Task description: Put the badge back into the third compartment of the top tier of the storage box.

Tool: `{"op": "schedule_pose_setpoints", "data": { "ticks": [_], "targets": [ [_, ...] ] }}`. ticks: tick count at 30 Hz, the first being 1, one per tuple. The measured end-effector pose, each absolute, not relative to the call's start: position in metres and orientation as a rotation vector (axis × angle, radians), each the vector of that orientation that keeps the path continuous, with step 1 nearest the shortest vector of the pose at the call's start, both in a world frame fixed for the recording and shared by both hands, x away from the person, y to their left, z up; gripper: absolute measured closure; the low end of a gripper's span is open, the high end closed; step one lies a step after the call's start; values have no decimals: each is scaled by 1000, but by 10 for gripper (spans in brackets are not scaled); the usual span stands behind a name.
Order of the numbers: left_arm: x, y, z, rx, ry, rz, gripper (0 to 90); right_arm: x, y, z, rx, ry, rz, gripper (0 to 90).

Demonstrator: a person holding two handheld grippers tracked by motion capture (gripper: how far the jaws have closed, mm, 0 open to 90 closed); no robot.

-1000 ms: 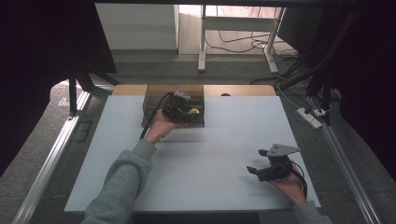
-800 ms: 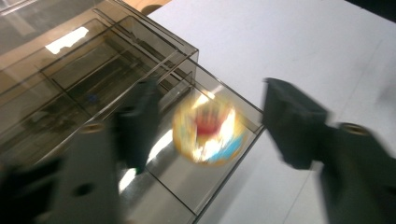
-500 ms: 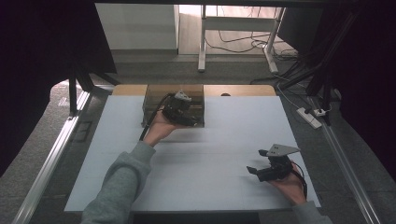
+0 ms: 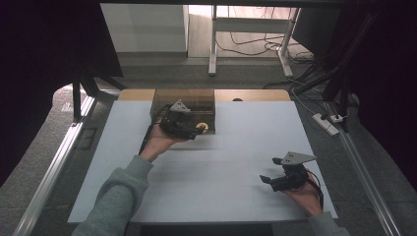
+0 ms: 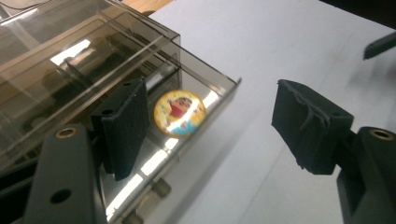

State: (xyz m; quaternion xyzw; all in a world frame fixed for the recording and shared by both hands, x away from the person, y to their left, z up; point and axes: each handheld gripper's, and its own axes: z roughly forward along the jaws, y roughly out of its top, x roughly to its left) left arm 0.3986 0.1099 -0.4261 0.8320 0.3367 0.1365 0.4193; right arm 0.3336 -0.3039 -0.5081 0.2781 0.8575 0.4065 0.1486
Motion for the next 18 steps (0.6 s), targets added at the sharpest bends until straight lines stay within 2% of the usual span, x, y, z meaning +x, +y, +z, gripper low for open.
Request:
{"op": "schedule_pose_setpoints", "data": {
  "ticks": [18],
  "targets": [
    [330, 146, -443, 2055, 834, 354, 276, 333, -305, -507, 805, 2453, 1181, 131]
  ]
}}
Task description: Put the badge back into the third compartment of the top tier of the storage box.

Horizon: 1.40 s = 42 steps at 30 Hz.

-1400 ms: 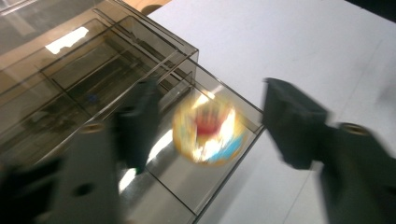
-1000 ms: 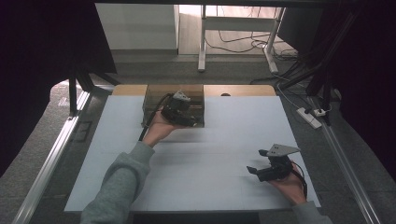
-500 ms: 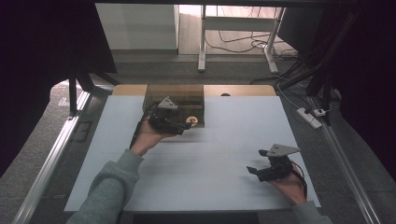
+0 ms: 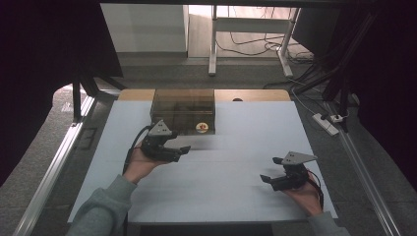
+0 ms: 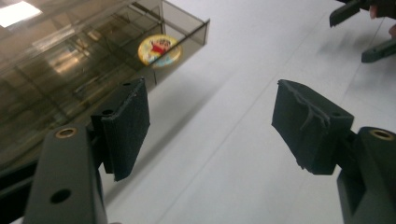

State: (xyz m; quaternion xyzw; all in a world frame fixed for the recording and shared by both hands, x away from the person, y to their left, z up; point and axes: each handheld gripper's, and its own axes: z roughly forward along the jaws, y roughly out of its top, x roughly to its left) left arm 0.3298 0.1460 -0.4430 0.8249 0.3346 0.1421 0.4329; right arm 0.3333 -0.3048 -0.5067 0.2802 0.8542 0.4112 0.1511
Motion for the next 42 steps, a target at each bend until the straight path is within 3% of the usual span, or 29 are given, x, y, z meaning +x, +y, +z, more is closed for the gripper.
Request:
{"op": "schedule_pose_setpoints", "data": {
  "ticks": [16, 42],
  "targets": [
    [288, 184, -482, 2074, 898, 377, 261, 332, -305, -506, 801, 2441, 1199, 133],
    [273, 211, -510, 2065, 982, 345, 249, 330, -307, -503, 790, 2421, 1201, 134]
  ]
}}
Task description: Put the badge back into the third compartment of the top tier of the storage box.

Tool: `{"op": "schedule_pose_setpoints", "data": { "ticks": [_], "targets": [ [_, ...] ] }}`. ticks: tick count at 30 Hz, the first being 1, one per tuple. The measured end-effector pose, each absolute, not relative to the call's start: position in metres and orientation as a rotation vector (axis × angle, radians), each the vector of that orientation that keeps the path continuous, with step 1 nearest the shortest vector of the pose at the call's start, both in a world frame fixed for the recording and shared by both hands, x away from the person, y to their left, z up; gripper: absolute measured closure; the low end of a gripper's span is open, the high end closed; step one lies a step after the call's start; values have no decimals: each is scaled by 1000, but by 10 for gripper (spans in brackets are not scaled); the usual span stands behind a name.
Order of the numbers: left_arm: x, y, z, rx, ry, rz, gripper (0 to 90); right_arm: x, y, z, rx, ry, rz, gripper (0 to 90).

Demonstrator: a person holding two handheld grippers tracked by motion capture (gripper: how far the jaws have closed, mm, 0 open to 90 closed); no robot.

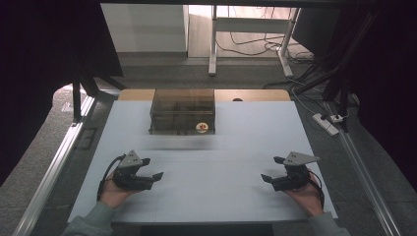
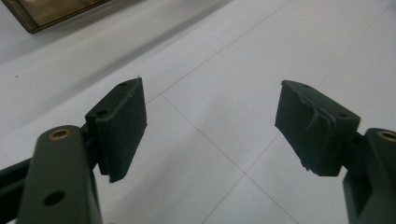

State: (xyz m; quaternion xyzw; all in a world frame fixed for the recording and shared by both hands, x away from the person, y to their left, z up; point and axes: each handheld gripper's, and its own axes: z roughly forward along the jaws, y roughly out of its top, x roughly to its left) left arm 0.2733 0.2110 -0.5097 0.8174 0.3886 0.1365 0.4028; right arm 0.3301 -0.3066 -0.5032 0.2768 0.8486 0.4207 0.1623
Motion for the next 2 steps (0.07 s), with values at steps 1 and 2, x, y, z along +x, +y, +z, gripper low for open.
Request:
{"op": "schedule_pose_setpoints", "data": {
  "ticks": [1, 2],
  "targets": [
    [273, 211, -510, 2064, 985, 342, 246, 330, -307, -503, 789, 2420, 1201, 134],
    [274, 211, -510, 2063, 987, 339, 246, 330, -307, -503, 788, 2420, 1202, 134]
  ]
}}
